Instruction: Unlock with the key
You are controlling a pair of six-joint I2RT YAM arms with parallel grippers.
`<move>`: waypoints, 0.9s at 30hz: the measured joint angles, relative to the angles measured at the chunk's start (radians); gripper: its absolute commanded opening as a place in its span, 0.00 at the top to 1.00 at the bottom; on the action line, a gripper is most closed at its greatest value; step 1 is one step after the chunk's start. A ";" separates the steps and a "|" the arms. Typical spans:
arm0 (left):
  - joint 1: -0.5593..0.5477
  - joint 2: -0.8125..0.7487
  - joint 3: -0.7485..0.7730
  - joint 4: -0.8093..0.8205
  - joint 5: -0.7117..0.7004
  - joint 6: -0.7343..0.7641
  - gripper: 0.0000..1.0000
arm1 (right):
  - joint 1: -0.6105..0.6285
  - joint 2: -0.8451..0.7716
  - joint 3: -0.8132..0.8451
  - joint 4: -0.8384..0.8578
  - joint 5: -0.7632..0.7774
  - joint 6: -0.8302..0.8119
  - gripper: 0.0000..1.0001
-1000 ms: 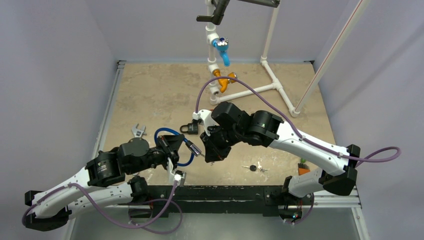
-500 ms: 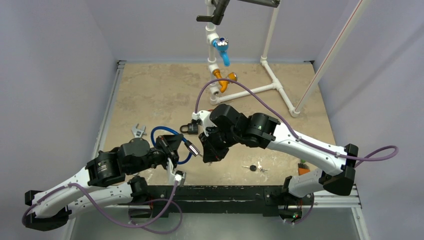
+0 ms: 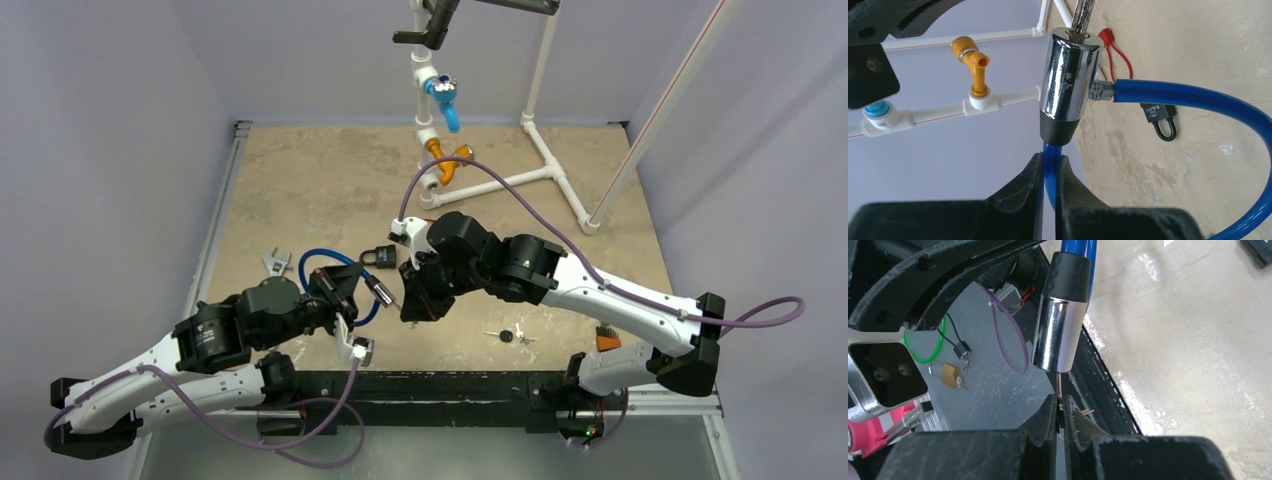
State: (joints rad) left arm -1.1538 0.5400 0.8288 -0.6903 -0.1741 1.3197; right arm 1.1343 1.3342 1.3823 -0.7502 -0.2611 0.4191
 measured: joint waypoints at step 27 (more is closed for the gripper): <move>-0.061 -0.005 -0.092 0.053 -0.117 0.220 1.00 | 0.004 0.037 -0.029 0.013 0.008 0.053 1.00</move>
State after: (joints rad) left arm -1.2148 0.5350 0.7364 -0.6376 -0.2916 1.5402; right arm 1.1381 1.3716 1.3533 -0.7368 -0.2535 0.4721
